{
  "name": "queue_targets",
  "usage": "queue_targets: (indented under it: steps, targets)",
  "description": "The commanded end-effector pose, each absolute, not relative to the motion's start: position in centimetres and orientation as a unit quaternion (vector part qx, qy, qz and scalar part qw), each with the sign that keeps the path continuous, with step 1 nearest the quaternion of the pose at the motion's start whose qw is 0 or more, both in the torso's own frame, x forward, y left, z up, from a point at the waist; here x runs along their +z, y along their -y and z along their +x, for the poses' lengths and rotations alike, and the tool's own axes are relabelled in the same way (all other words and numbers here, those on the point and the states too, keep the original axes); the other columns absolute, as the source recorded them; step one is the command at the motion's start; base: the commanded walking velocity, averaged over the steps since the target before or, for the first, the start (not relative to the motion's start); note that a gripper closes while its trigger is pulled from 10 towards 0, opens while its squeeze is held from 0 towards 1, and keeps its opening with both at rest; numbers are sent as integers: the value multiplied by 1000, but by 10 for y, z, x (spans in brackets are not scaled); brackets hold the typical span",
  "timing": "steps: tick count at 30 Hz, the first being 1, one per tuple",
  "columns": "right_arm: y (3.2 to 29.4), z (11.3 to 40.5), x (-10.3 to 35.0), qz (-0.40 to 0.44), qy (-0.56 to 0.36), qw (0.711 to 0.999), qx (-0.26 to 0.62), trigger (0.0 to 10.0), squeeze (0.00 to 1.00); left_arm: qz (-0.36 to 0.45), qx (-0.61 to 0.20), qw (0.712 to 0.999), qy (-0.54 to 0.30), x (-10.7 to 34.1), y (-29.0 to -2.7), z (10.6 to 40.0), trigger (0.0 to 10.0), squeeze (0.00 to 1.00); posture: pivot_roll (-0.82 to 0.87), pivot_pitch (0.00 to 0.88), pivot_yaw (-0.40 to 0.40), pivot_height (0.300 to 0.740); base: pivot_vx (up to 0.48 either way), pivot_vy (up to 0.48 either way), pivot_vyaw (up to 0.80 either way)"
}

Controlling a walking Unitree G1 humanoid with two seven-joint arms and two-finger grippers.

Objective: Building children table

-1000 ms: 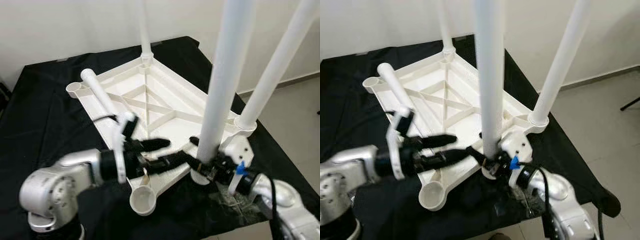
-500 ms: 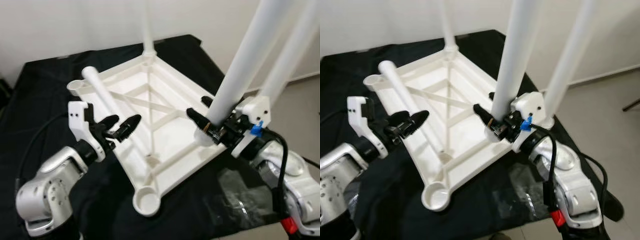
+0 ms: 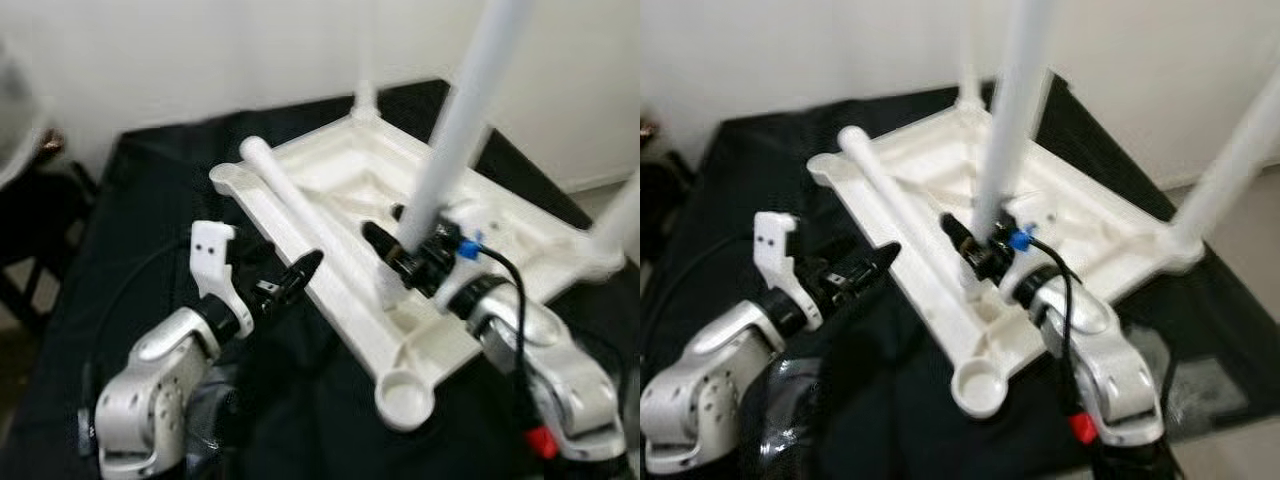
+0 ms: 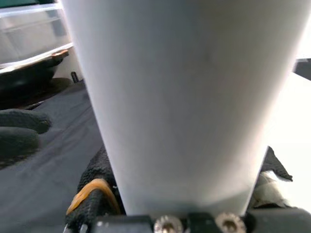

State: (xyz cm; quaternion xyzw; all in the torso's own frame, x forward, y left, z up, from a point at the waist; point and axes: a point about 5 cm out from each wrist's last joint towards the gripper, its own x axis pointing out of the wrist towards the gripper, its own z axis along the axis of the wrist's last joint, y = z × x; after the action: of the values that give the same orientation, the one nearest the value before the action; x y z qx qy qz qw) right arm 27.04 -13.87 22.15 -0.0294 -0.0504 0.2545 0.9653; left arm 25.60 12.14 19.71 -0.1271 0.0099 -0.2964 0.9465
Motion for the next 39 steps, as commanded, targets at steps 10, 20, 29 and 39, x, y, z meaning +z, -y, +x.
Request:
queue_targets:
  steps: [10,20,29,39]
  targets:
    - [135,269,216,-26,33,968,246,10000,0,-66,-281,956,-59,162,-124,243,10000,0,-47,117,17,740,0,0,0]
    - [142,268,214,-46,28,966,252,10000,0,0,-277,959,-63,154,-144,242,10000,0,-46,129,26,740,0,0,-480]
    - [143,266,218,-50,35,962,266,10000,0,9,-281,958,-62,144,-139,238,10000,0,-49,137,27,740,0,0,-800]
    - [145,265,221,-58,45,957,279,10000,0,27,-275,960,-49,141,-139,235,10000,0,-43,144,28,740,0,0,-800]
